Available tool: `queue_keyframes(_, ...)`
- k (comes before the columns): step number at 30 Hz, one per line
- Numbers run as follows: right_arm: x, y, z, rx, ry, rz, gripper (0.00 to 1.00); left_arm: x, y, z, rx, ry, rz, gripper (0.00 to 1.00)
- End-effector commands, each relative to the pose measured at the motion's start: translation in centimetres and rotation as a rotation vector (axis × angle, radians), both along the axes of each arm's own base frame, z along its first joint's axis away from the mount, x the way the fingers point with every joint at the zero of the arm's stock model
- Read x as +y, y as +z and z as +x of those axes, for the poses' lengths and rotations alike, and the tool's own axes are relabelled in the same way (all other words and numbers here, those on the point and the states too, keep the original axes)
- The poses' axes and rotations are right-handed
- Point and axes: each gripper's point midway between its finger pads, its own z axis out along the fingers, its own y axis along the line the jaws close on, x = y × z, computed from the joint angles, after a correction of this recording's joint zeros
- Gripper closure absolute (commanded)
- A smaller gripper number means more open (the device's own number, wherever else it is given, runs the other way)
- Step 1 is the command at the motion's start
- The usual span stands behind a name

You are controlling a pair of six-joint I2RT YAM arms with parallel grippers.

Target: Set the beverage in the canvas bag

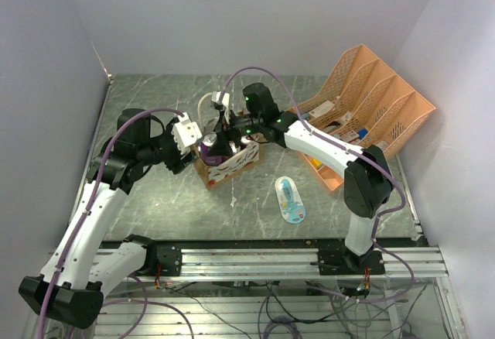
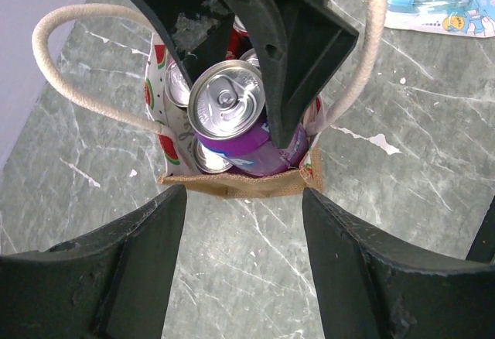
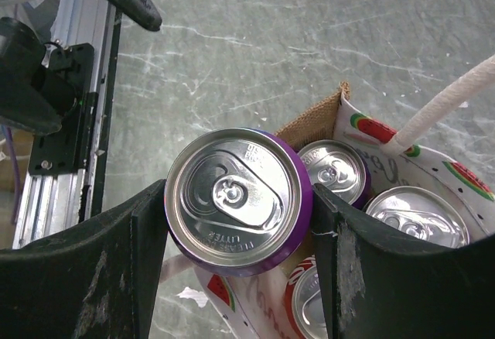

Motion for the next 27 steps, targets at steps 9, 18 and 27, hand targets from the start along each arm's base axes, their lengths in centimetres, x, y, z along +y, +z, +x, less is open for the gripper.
queue_keyframes(9,-0.8,0.0,-1.1,-0.06,0.021,-0.075,1.0,0.4,1.0,1.2,-0.028,0.053,-0.036,0.29)
queue_keyframes(18,-0.4,-1.5,-1.6,-0.031,0.041,-0.086,1.0,0.5,0.9,1.4,-0.025,0.061,-0.04,0.29)
queue_keyframes(27,0.1,-3.7,-1.4,-0.021,0.063,-0.135,0.96,0.6,0.8,1.3,-0.027,0.061,-0.043,0.29)
